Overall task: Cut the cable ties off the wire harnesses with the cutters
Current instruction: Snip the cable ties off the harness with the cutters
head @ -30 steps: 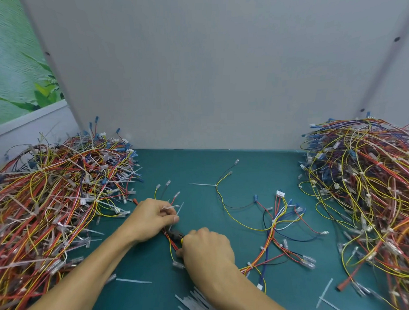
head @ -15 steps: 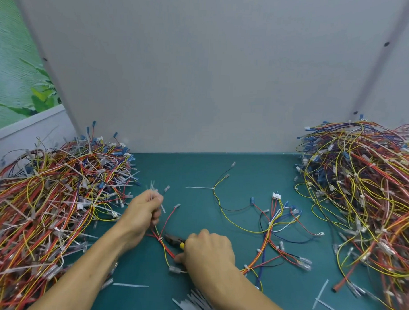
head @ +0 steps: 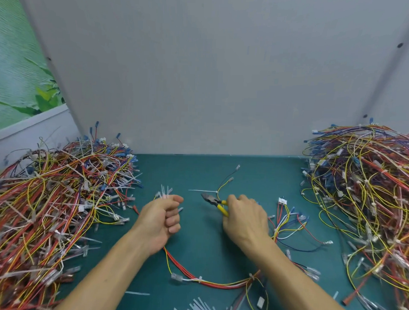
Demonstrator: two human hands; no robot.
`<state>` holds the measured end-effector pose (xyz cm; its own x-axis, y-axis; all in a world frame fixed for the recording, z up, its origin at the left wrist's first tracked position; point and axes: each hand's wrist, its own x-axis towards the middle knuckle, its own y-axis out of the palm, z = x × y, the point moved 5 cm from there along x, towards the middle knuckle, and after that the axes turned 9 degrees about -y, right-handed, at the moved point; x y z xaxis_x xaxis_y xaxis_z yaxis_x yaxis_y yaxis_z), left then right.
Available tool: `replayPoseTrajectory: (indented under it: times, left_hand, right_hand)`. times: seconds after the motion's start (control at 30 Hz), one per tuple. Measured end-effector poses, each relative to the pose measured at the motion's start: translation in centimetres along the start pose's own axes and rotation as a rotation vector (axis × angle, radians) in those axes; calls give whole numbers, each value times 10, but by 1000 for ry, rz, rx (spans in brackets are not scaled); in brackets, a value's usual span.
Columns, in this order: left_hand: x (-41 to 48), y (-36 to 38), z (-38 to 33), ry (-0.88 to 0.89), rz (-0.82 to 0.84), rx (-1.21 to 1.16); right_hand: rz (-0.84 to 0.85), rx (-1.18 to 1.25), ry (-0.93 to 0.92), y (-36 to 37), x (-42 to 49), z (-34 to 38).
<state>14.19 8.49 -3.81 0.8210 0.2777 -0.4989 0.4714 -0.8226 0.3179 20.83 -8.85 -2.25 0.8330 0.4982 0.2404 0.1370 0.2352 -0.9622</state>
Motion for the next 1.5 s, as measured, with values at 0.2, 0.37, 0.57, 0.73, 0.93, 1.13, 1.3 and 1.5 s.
replayPoseTrajectory:
  times: [0.2, 0.37, 0.57, 0.73, 0.93, 1.13, 1.3, 1.5]
  left_hand:
    - [10, 15, 24, -108, 3, 11]
    - [14, 20, 33, -152, 1, -19]
    - [18, 13, 35, -4, -16, 88]
    - [3, 8, 11, 562, -198, 700]
    - [-6, 4, 1, 773, -236, 931]
    - [-5, 4, -3, 814, -125, 1126]
    - [2, -7, -7, 610, -98, 1057]
    - [4, -9, -6, 586, -20, 1173]
  right_hand:
    - [26, 26, -2, 22, 24, 6]
    - [44, 315, 35, 26, 21, -5]
    - [19, 616, -95, 13, -7, -12]
    - [107, 658, -162, 11, -27, -15]
    - [166, 632, -198, 10, -33, -14]
    - [224, 593, -248, 8, -34, -11]
    - [256, 559, -255, 7, -37, -15]
    - [257, 544, -278, 4, -38, -16]
